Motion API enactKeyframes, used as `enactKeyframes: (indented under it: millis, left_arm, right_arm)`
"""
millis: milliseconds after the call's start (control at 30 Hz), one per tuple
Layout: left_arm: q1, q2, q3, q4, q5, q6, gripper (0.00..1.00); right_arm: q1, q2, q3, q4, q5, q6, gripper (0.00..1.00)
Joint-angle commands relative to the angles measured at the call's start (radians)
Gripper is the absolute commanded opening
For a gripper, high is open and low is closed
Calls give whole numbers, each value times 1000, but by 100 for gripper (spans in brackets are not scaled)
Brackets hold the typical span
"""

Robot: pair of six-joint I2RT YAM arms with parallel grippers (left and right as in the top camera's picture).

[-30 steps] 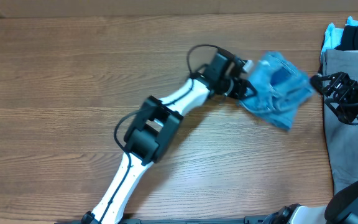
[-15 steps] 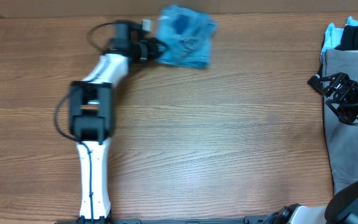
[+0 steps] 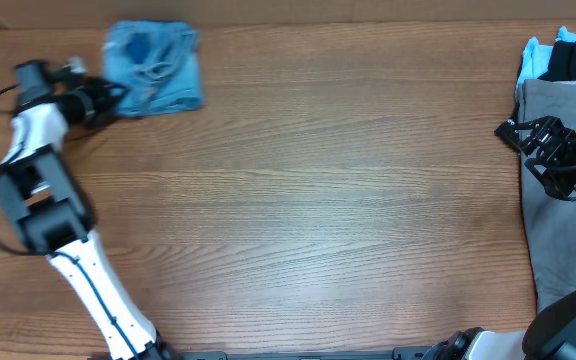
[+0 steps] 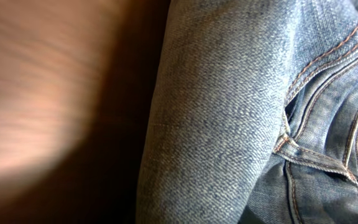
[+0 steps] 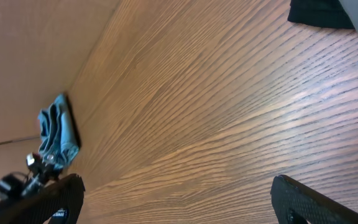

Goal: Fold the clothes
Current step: 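Lift the jeans with the left gripper and carry them to the top-left corner, then lower the jeans onto the table and open the left gripper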

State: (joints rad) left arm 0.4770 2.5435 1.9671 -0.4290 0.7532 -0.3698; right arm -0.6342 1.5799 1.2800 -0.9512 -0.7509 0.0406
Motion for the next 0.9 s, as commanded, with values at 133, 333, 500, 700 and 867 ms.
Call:
enactKeyframes:
  millis: [133,333,500,700,867]
  left_arm:
    - [207,43,-27,-18,-151,119,35]
    - [220,43,-27,98,-162,192,37]
    - [193,43,-27,272,-187,190,39]
    - [149,48,-27,426,-347,190,40]
    - [117,50,-27,500,-485,166,63]
  right_arm:
    - [-1,-7,10,-6,3,-10,100]
    - [-1,-7,10,-27,10,0,100]
    - [-1,-7,10,-66,34,13,100]
    - [-1,-7,10,-119,36,13,100]
    - [-1,-7,10,-135,36,13,100]
